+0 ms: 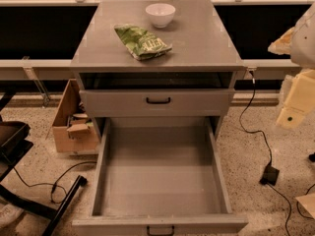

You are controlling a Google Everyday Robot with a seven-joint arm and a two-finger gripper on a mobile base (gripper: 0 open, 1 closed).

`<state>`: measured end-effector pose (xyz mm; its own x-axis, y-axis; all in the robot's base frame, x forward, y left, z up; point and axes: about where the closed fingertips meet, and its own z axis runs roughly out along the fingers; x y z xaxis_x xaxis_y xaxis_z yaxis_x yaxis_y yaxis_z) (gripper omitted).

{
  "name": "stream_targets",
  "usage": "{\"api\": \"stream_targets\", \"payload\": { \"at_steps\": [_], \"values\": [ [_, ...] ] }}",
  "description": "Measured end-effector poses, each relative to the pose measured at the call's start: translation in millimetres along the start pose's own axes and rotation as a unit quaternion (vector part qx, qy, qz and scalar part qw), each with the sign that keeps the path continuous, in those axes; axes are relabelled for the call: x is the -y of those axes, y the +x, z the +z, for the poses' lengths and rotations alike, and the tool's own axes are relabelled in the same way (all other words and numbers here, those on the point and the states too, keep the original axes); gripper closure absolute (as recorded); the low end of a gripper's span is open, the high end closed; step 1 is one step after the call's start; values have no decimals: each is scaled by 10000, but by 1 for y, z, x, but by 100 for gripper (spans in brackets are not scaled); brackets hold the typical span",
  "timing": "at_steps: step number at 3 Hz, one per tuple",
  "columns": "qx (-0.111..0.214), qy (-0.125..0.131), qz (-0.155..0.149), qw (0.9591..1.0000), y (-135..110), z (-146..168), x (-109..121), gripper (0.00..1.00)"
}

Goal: Place green jalapeno chip bag into middle drawer

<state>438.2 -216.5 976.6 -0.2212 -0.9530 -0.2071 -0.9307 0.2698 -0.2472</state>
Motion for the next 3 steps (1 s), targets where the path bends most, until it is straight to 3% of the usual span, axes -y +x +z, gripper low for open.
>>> {"api": "stream_targets", "payload": {
  "at_steps": [1, 2, 3],
  "values": [
    [0, 0, 0, 10000, 0, 0, 0, 0],
    [312, 90, 7, 9995, -9, 14, 16, 0],
    [1041, 144, 193, 9943, -43, 43, 63, 0]
  ]
}}
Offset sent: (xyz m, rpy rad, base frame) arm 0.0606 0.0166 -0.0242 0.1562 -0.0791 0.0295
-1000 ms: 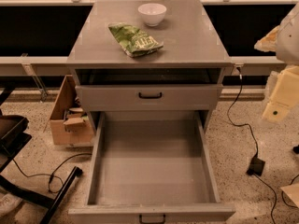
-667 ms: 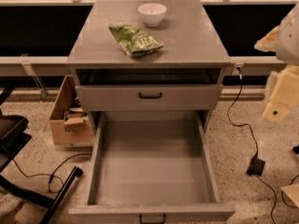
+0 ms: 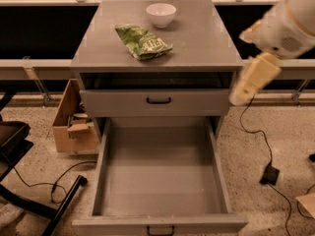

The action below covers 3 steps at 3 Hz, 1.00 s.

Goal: Place green jalapeno chip bag into middle drawer

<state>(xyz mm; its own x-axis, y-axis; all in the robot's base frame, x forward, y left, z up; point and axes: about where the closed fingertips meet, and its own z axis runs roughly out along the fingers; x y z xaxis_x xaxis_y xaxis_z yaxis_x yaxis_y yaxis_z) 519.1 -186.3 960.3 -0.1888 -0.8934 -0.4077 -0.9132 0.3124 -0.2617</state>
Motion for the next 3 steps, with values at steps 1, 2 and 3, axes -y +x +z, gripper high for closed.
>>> {"api": "stream_targets", "payload": {
  "at_steps": [1, 2, 3],
  "values": [
    [940, -58, 277, 9952, -36, 42, 52, 0],
    [1803, -161, 466, 9824, -72, 84, 92, 0],
    [1803, -162, 466, 9824, -72, 84, 92, 0]
  ]
}}
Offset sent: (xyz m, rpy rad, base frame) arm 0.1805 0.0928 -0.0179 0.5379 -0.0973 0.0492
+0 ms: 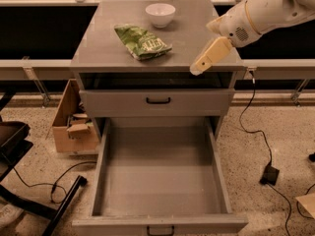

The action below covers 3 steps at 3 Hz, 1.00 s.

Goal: Place green jalapeno chip bag into middle drawer

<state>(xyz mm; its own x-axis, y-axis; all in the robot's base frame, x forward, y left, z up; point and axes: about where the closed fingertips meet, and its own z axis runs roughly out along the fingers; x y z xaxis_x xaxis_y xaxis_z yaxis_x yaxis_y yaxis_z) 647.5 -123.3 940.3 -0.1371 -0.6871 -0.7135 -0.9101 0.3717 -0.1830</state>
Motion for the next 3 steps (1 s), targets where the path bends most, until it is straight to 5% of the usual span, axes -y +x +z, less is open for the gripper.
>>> {"api": "stream_targets", "payload": {
  "at_steps": [1, 3],
  "values": [
    [122, 164, 87, 9998, 2, 16, 22, 0],
    [735, 678, 531, 9936, -17, 79, 106, 0]
  ]
}}
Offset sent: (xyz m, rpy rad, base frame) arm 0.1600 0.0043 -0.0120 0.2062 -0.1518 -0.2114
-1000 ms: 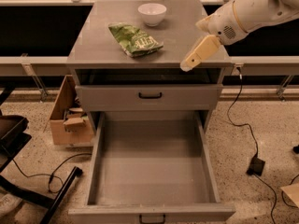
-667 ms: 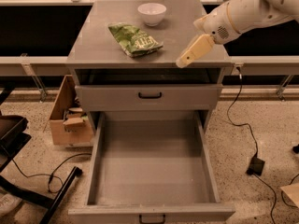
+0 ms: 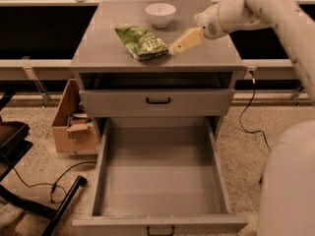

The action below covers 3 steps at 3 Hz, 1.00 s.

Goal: Place green jalapeno chip bag into middle drawer

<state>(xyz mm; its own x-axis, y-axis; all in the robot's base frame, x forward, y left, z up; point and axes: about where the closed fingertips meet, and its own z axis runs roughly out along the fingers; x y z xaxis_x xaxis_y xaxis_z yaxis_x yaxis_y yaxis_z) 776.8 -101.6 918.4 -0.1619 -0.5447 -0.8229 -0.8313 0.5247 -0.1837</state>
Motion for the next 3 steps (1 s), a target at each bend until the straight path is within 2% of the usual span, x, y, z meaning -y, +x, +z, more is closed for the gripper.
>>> {"api": "stream_targets", "payload": {
  "at_steps": [1, 2, 3],
  "values": [
    [80, 44, 214, 9997, -13, 28, 15, 0],
    [-74, 23, 410, 9991, -29, 48, 15, 0],
    [-289, 5, 461, 9985, -53, 60, 8, 0]
  ]
}}
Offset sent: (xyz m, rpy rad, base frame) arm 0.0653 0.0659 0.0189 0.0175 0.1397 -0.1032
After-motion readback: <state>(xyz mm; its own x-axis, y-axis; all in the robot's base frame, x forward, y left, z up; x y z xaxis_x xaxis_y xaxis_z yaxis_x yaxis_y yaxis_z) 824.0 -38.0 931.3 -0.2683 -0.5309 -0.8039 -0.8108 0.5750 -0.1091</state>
